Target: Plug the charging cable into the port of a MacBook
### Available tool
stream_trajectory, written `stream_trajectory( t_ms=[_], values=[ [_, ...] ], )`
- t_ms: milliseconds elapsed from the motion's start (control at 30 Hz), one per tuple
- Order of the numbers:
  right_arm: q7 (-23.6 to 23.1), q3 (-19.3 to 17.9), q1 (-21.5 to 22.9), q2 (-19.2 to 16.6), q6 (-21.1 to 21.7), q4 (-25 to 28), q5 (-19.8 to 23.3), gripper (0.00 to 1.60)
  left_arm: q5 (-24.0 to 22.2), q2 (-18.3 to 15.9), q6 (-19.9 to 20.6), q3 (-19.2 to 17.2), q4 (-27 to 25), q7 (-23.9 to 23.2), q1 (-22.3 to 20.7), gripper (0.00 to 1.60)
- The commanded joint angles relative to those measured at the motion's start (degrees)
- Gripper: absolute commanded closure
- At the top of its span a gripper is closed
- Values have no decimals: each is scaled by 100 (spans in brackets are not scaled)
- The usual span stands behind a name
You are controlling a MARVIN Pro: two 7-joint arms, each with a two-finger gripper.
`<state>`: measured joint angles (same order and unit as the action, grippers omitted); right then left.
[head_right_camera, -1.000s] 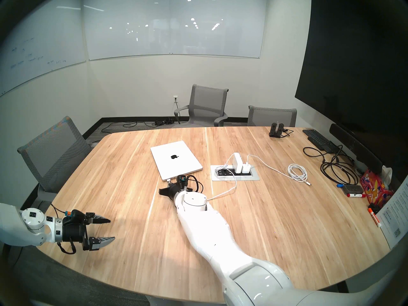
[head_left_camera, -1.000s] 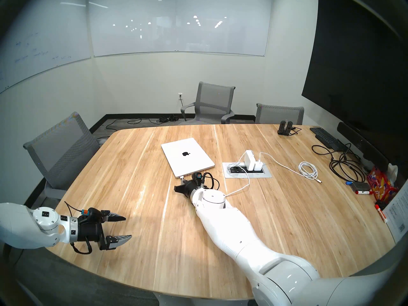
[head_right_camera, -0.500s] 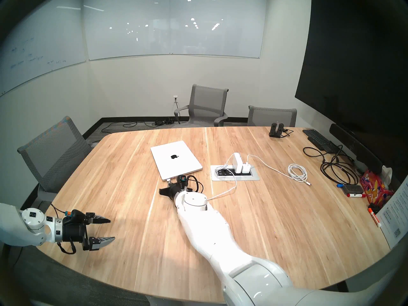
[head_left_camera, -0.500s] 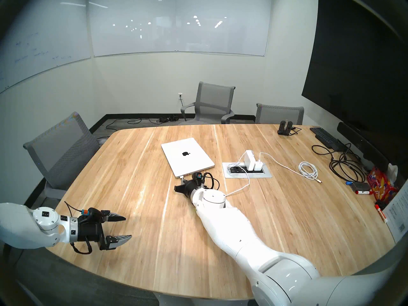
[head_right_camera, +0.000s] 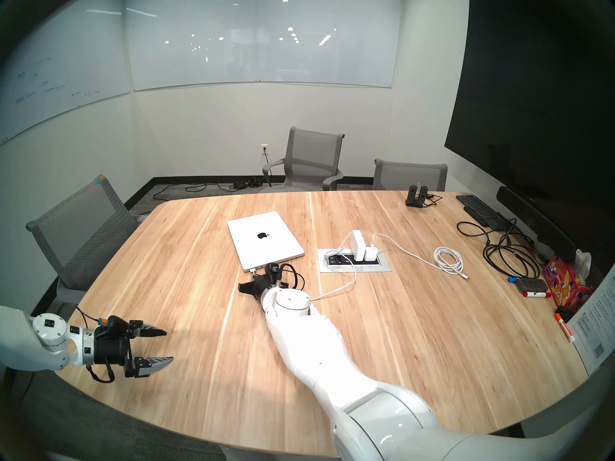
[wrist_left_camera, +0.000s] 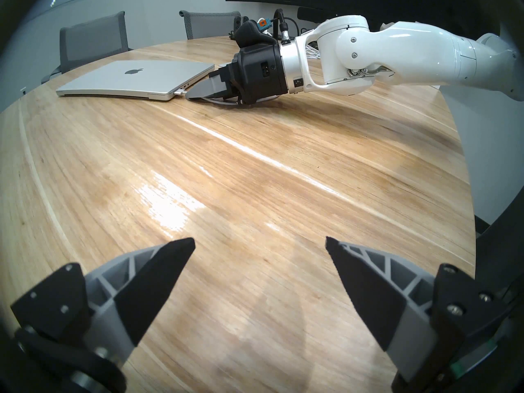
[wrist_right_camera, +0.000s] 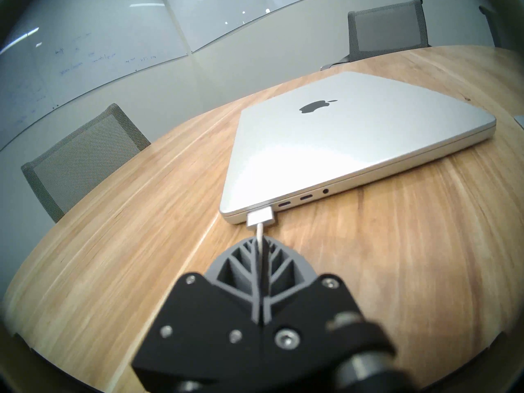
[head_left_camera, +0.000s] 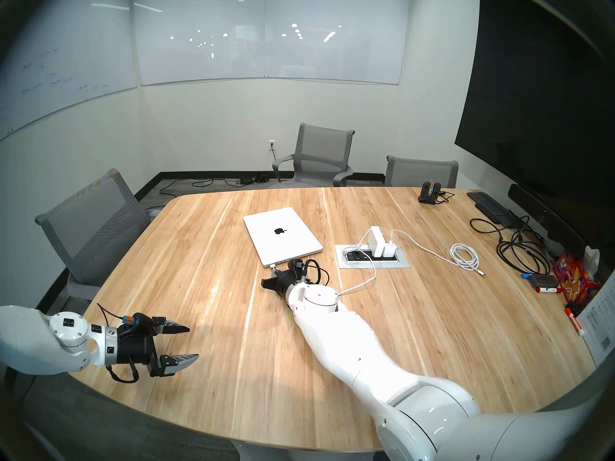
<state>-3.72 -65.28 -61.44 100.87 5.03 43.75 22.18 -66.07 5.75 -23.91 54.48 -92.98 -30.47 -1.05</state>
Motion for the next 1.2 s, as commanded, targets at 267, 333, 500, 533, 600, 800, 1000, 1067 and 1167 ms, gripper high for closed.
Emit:
stream_trajectory(
  t_ms=[267,333,500,533,600,800,1000,1067,1167],
  values=[
    [8,-1,117,133,-134,-99,24,160,0,6,-7,-35,1,3,-33,0],
    [1,-5,120,132,-146,-115,33,160,0,6,-7,-35,1,3,-33,0],
    [-62,-6,127,118,-175,-147,63,136,0,6,-6,-35,1,3,-33,0],
    [-66,-5,127,117,-178,-150,65,136,0,6,-6,-35,1,3,-33,0],
    [-76,-1,131,112,-190,-165,71,124,0,6,-6,-36,1,3,-33,0],
    [-98,8,117,97,-185,-137,79,114,1,6,-6,-36,1,3,-33,0],
    [-54,20,95,91,-151,-80,67,105,1,6,-6,-36,1,3,-33,0],
    [-28,20,76,81,-124,-47,64,102,1,6,-6,-36,1,3,-33,0],
    [-2,19,63,75,-106,-30,65,100,1,6,-6,-36,1,3,-33,0]
  ],
)
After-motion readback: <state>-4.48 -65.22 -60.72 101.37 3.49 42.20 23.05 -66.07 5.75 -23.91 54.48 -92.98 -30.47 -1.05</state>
